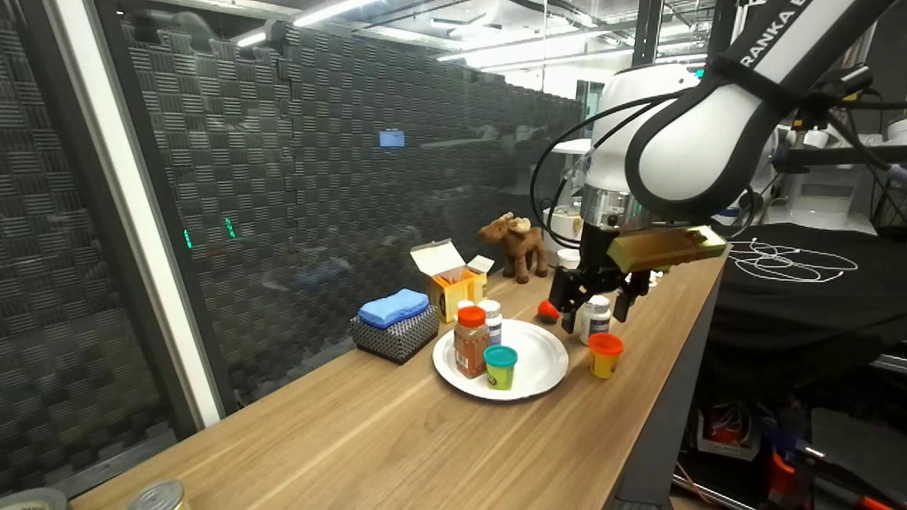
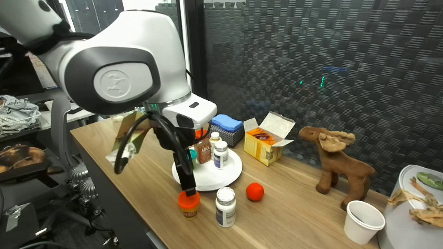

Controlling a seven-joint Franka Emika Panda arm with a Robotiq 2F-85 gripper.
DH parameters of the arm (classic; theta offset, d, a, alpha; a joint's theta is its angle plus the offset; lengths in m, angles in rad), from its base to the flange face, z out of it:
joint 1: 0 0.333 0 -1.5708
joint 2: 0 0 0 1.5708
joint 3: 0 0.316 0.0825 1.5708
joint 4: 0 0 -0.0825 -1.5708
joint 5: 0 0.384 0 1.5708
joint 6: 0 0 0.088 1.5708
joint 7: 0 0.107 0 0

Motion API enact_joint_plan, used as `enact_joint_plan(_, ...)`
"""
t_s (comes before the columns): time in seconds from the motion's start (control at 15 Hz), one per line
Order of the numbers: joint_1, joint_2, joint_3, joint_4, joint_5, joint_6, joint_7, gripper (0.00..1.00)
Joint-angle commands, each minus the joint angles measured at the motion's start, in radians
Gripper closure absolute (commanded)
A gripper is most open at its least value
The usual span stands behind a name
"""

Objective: Put the objects surrounding the plate on to the plate.

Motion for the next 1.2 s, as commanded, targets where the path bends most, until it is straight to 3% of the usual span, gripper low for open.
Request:
enact_joint_plan(0.0, -0.004, 0.042, 0.000, 0.055, -0.007, -0.043, 0.012, 0.00)
enact_joint_plan(0.27, 0.007, 0.038, -0.023, 0.037, -0.051, -0.052, 0.071, 0.00)
enact_joint_plan(1.07, 0.008, 0.120, -0.020, 0.082, -0.012, -0.099, 0.043, 0.00)
enact_joint_plan(1.13, 0.007, 0.121, -0.020, 0.084, -0.007, -0.101, 0.041, 0.25)
